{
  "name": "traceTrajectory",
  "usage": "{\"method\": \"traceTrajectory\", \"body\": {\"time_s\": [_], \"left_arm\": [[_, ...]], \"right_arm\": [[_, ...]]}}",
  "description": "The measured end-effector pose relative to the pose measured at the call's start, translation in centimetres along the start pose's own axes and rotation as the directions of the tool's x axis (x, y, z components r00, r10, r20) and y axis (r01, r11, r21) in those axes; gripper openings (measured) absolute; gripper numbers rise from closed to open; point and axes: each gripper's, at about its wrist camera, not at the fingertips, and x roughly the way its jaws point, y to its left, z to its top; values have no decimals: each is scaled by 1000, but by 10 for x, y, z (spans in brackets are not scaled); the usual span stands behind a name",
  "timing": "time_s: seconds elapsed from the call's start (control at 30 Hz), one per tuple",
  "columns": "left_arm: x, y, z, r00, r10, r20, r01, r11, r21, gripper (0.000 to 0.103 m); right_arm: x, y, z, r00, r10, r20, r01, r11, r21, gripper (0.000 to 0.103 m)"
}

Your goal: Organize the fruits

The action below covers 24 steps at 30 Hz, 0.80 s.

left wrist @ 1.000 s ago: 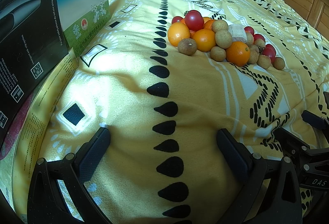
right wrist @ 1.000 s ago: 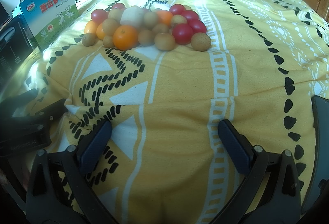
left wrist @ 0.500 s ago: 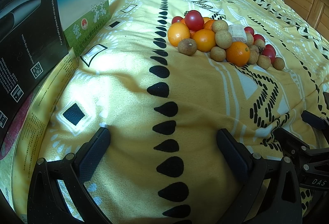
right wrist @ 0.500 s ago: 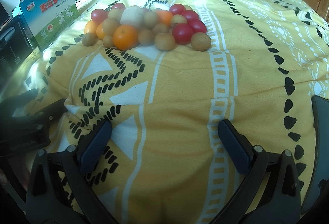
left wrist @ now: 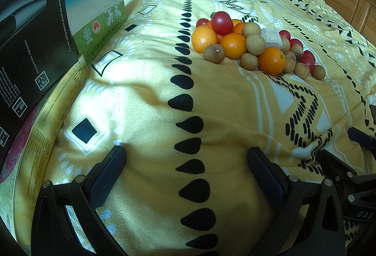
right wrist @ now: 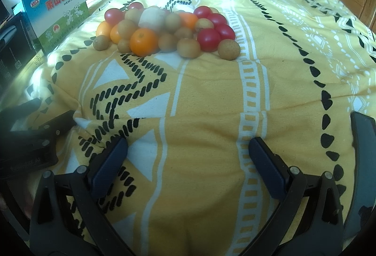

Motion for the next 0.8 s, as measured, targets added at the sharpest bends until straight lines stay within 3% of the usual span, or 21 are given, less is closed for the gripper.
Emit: {"method": "traceTrajectory", "body": {"time_s": [0.13,0.8], "left_arm": [[-1,1,0,1000,-1,3,1,1000,0,103],[-11,11,-6,997,-72,28,73,997,-35,103]], "right_arm": [[2,-5,-1,999,43,-8,-43,999,23,103],[2,-3,0,1000,25,-11,-25,1000,14,103]]}}
